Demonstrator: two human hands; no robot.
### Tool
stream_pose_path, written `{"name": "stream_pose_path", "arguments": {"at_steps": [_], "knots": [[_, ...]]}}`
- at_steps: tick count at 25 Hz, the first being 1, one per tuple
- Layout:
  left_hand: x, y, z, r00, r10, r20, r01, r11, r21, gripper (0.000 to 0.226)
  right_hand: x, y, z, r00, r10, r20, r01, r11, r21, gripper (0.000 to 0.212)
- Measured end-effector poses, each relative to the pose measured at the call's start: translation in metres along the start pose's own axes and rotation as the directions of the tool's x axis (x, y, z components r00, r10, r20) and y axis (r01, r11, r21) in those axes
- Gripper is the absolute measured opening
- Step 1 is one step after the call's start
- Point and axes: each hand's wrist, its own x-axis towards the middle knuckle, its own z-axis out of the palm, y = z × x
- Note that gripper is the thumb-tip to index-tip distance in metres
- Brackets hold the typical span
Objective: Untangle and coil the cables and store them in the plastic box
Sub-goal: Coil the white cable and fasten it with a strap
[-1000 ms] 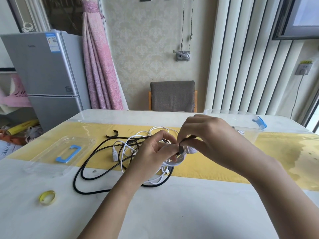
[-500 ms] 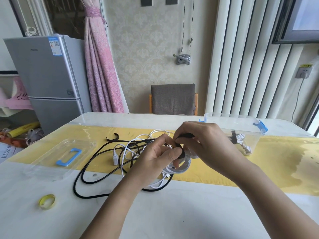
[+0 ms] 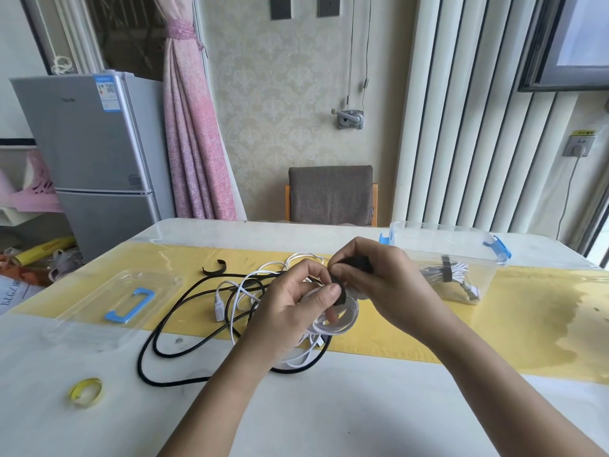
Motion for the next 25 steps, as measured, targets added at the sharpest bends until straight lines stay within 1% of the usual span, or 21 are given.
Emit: {"name": "stream_pose_path", "arguments": {"at_steps": [4, 8, 10, 12, 15, 19, 23, 25], "knots": [[0.000, -0.001, 0.005, 0.997, 0.015, -0.074, -0.013, 0.999, 0.032, 0.017, 0.001, -0.002, 0.008, 0.994, 0.006, -0.111, -0.026, 0.984, -0.176, 0.007], [-0.004, -0.005, 0.012, 0.991, 0.021, -0.129, 0.000, 0.987, 0.161, 0.017, 0.003, 0.000, 0.008, 0.991, 0.091, -0.097, -0.110, 0.970, -0.215, 0.006], [-0.005, -0.005, 0.016, 0.992, 0.029, -0.125, -0.003, 0.978, 0.208, 0.018, 0.004, 0.003, 0.004, 0.989, 0.115, -0.088, -0.130, 0.972, -0.196, 0.006], [-0.006, -0.004, 0.020, 0.995, 0.045, -0.091, -0.019, 0.962, 0.271, 0.021, 0.004, 0.005, 0.000, 0.989, 0.130, -0.072, -0.140, 0.978, -0.158, 0.010], [-0.007, -0.003, 0.024, 0.996, 0.054, -0.072, -0.025, 0.933, 0.358, 0.029, 0.003, 0.007, -0.002, 0.987, 0.156, -0.037, -0.159, 0.980, -0.121, 0.014], [-0.007, -0.004, 0.026, 0.983, 0.153, -0.104, -0.082, 0.865, 0.495, 0.035, 0.006, 0.008, -0.003, 0.972, 0.234, -0.007, -0.232, 0.968, 0.091, 0.011], [-0.009, -0.006, 0.027, 0.957, 0.269, -0.108, -0.150, 0.779, 0.608, 0.031, 0.007, 0.008, -0.005, 0.971, 0.237, -0.020, -0.235, 0.968, 0.084, 0.010], [-0.008, -0.008, 0.026, 0.950, 0.299, -0.090, -0.168, 0.731, 0.662, 0.030, 0.008, 0.012, -0.005, 0.965, 0.259, -0.044, -0.256, 0.964, 0.074, 0.011]]}}
